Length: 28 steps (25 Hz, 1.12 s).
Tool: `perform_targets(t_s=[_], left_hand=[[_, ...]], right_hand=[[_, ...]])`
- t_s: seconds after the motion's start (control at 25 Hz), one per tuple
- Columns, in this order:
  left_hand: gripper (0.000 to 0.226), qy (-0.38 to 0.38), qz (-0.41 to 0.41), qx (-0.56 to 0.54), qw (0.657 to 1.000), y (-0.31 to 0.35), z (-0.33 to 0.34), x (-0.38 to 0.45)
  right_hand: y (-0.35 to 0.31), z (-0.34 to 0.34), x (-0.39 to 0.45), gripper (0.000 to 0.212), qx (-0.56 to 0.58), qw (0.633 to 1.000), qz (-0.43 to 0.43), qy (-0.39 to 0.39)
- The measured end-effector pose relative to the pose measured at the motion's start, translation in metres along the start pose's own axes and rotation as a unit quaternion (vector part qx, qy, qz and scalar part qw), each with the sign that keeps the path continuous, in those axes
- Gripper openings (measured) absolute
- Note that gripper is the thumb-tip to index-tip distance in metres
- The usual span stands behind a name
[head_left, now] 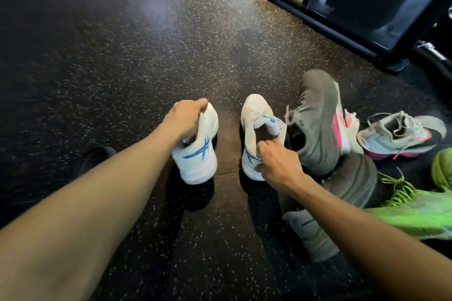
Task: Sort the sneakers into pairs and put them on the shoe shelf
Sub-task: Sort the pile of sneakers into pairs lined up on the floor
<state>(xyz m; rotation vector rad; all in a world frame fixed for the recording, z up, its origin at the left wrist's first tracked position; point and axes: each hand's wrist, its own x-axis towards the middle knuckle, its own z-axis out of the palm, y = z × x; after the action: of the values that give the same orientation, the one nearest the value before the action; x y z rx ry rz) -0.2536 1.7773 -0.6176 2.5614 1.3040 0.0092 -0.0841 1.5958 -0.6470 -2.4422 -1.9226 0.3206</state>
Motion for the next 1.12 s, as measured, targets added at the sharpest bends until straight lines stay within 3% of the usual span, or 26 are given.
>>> perform_targets(t_s=[0.12, 0.28, 0.52, 0.72, 0.92, 1.04, 1.12], left_hand=[[0.028, -0.015, 0.02, 0.101, 0.995, -0.019, -0.003, -0.007], [0.035, -0.055, -0.018, 0.134, 0.989, -0.029, 0.013, -0.024], [0.033, -0.02, -0.068, 0.082, 0.994, -0.028, 0.033, -0.034], [0.042, -0.05, -0.2, -0.023, 0.978, -0.053, 0.033, -0.046], [0.036, -0.039, -0.208, -0.059, 0.976, -0.082, 0.024, -0.052], [0.042, -0.029, -0.225, -0.138, 0.964, -0.092, 0.018, -0.055], [0.048, -0.018, -0.222, -0.135, 0.966, -0.091, 0.011, -0.057]], right_hand=[[-0.027, 0.003, 0.006, 0.024, 0.024, 0.999, -0.013, -0.019], [-0.063, 0.014, 0.01, 0.024, 0.018, 0.998, -0.059, -0.019], [-0.103, 0.033, 0.018, 0.023, 0.004, 0.994, -0.113, 0.008], [-0.113, 0.037, 0.023, 0.022, 0.008, 0.99, -0.143, 0.009], [-0.145, 0.043, 0.028, 0.024, 0.015, 0.985, -0.174, -0.005], [-0.151, 0.046, 0.029, 0.025, 0.007, 0.983, -0.181, -0.032], [-0.15, 0.043, 0.03, 0.027, 0.013, 0.983, -0.175, -0.047]])
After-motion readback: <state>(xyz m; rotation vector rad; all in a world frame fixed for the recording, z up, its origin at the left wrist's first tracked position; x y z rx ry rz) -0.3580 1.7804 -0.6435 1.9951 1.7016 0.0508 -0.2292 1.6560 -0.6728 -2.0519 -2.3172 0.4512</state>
